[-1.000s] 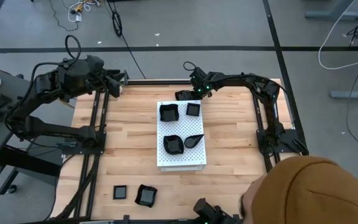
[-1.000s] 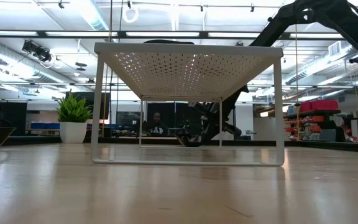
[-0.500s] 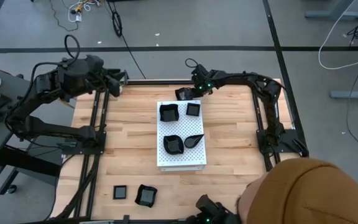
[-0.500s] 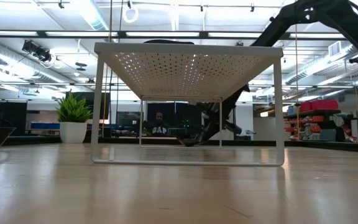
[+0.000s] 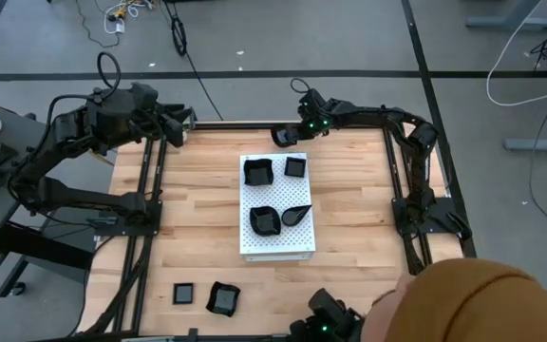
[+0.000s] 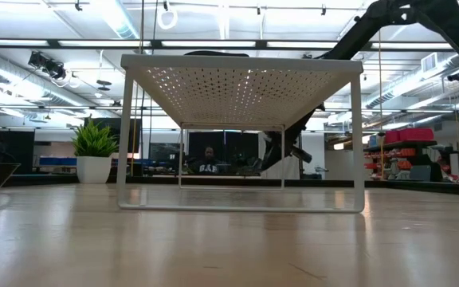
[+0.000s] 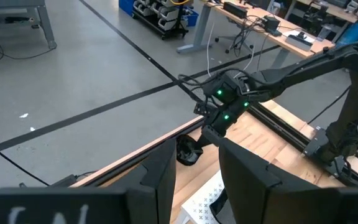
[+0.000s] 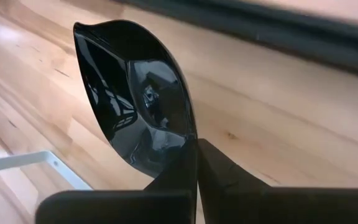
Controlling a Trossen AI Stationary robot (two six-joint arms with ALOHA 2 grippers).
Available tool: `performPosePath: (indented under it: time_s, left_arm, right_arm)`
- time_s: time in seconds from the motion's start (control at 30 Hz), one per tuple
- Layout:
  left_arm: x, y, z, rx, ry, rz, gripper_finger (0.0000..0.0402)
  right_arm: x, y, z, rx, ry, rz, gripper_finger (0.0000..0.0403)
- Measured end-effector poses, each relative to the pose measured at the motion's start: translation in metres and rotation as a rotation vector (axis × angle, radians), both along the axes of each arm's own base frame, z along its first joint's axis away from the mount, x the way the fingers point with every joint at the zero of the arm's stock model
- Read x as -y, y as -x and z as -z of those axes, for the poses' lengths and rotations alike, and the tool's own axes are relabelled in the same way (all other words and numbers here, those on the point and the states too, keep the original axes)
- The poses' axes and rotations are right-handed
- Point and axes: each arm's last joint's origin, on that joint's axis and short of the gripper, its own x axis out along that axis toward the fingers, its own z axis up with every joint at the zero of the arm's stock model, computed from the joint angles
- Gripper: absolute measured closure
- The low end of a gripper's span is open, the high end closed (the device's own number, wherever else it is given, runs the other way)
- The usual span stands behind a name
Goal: Pick & Place Mini shaped plates
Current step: Stack the black leaf shaped plate on top of the other black leaf shaped plate on the shelf
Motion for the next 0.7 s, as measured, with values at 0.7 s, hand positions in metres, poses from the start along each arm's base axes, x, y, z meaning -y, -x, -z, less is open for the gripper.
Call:
performPosePath:
  time_s: [0.7]
  left_arm:
    - [0.000, 0.000, 0.000, 0.003, -0.001, 0.001, 0.0275]
  right_arm:
    - [-0.015, 0.042, -0.098, 0.088, 0.158, -0.013, 0.0400]
